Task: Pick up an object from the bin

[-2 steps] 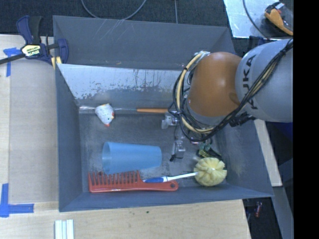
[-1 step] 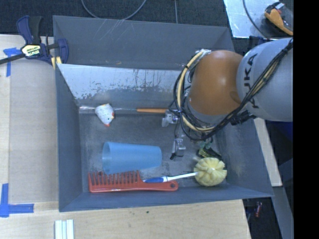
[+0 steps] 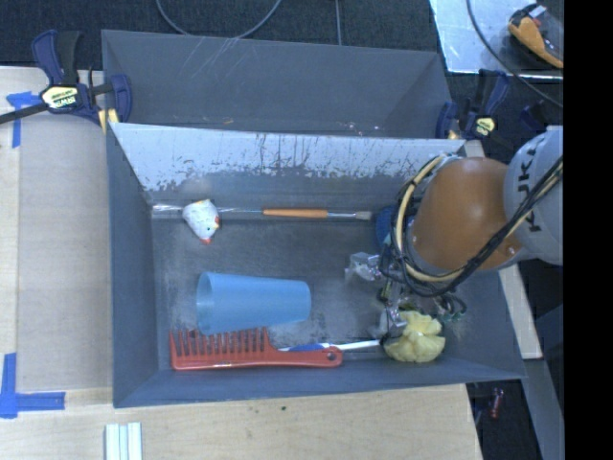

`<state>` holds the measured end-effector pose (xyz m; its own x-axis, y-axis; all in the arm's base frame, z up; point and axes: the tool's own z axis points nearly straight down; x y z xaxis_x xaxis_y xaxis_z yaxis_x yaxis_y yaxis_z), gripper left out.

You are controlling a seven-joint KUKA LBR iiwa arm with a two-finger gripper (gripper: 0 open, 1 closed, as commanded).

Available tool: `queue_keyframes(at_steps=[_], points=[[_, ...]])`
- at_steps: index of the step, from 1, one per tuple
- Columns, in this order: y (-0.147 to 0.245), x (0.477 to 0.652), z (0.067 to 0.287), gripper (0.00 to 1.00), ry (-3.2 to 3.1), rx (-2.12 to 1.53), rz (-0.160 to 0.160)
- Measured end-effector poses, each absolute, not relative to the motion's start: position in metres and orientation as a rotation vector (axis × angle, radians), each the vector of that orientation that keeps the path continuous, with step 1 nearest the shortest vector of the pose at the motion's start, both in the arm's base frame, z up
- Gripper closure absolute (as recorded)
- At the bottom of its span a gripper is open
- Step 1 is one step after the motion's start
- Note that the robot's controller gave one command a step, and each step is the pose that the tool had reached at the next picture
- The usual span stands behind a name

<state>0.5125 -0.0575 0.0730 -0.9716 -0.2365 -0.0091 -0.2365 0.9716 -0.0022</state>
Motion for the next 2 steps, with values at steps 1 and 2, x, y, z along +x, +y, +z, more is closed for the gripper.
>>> queue_keyframes(at_steps=[1, 2], points=[[-0.097, 0.513, 0.124, 0.00, 3.108, -0.411, 0.000], [-0.109, 0.489, 0.101, 0.00, 3.093, -0.455, 0.003]])
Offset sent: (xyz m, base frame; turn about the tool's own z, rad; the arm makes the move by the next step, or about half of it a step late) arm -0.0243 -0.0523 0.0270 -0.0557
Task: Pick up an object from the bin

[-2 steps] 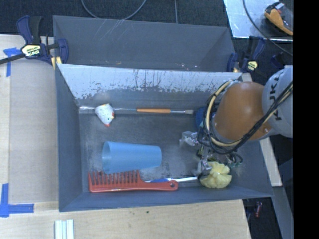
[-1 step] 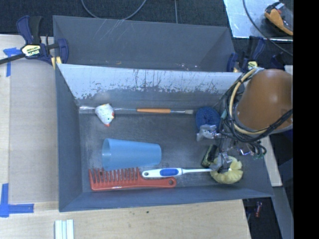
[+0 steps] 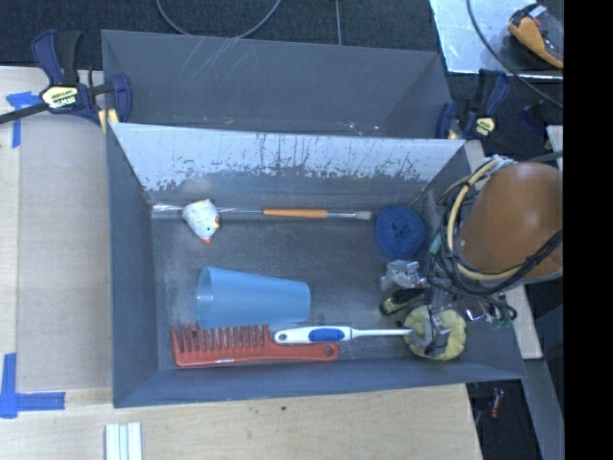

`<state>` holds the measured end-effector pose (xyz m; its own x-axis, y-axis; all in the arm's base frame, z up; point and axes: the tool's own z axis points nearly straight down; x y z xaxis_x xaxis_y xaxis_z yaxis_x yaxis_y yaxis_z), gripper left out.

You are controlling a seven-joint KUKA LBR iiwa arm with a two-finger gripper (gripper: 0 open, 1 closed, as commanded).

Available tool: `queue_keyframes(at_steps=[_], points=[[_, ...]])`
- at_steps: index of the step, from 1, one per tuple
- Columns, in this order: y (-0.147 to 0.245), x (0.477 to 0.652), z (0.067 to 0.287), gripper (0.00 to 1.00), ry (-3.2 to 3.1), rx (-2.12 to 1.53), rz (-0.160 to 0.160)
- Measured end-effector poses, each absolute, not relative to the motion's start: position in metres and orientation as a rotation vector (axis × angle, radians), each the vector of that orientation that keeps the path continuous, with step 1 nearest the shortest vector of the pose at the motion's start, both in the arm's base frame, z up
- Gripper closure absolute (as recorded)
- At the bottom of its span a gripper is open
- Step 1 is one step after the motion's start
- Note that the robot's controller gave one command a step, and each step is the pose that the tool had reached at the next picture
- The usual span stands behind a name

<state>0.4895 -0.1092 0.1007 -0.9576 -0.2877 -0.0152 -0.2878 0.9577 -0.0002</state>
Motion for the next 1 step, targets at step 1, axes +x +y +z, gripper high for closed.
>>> queue_keyframes(at_steps=[1], points=[[-0.1380, 0.4875, 0.0725, 0.00, 3.080, -0.499, 0.013]])
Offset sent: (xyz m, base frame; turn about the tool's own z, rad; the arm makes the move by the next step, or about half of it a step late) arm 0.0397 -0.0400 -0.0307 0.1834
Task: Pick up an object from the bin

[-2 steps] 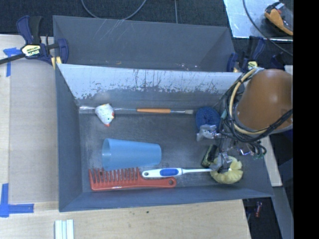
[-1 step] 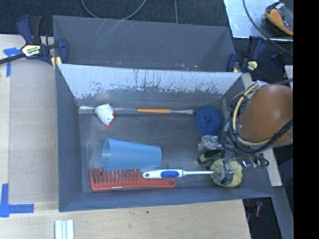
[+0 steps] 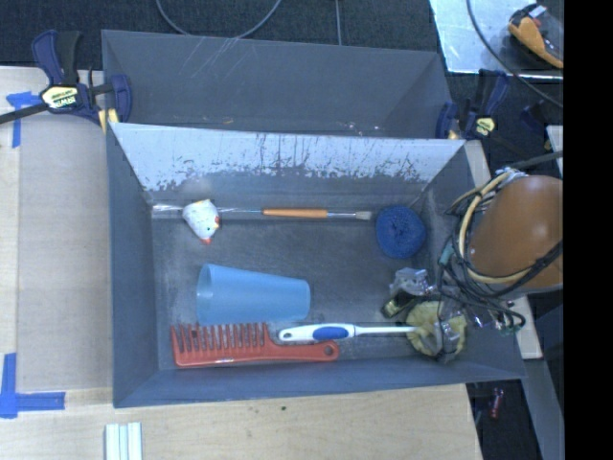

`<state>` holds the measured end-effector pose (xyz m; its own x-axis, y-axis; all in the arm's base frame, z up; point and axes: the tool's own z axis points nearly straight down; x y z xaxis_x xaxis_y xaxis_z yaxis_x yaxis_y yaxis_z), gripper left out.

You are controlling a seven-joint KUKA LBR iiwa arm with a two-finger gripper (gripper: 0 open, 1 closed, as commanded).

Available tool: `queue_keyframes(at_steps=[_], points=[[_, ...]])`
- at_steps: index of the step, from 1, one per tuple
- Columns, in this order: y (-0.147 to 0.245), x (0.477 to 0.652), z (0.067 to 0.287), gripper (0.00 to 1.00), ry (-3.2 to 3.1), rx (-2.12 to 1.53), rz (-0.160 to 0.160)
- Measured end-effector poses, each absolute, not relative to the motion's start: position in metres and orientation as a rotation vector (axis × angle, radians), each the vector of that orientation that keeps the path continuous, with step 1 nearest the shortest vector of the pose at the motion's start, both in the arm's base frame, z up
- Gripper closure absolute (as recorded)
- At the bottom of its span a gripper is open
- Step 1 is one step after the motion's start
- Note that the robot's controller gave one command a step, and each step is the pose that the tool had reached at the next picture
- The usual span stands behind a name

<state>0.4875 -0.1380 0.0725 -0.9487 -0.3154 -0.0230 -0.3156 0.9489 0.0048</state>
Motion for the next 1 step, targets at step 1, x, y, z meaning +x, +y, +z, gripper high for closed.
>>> queue_keyframes(at_steps=[1], points=[[-0.1422, 0.5300, 0.0706, 1.00, 3.123, -0.176, 0.026]])
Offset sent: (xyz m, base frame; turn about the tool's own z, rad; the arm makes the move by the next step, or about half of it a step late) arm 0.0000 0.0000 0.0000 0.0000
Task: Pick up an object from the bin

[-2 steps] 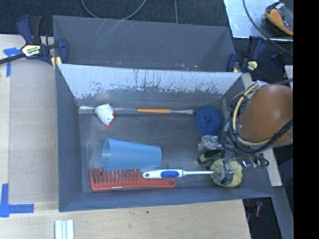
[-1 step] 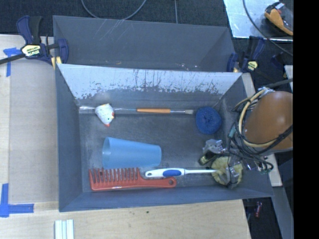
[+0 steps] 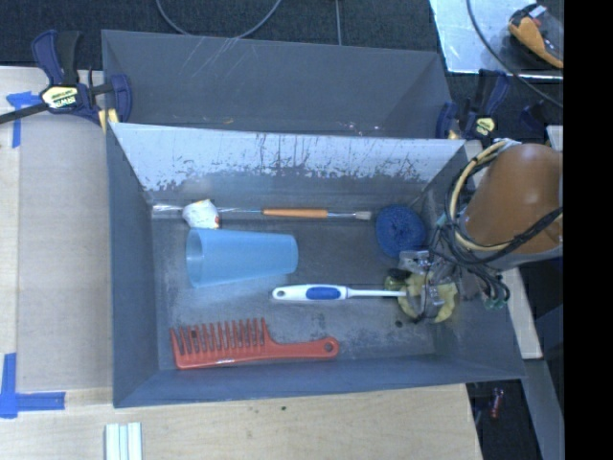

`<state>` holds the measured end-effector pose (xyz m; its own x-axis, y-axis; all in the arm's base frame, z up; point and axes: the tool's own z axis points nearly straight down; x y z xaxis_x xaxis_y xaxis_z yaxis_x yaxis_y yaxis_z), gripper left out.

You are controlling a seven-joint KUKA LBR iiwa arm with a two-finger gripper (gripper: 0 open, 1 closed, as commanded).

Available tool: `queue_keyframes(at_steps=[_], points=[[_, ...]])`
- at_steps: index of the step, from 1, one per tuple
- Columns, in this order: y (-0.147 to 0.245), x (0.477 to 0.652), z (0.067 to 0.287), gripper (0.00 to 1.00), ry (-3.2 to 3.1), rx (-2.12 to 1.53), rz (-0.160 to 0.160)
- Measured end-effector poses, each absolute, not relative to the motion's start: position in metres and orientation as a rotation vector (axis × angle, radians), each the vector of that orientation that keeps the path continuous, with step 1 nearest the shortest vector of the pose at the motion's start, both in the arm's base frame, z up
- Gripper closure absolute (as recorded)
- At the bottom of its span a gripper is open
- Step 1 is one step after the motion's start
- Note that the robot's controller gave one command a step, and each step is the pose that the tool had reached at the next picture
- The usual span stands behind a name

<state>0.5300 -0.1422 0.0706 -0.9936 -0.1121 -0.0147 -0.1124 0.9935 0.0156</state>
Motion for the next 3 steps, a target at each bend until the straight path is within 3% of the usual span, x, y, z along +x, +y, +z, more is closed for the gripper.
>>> queue_keyframes(at_steps=[1, 3], points=[[-0.142, 0.530, 0.071, 1.00, 3.123, -0.176, 0.026], [-0.143, 0.529, 0.121, 1.00, 3.123, -0.173, 0.023]])
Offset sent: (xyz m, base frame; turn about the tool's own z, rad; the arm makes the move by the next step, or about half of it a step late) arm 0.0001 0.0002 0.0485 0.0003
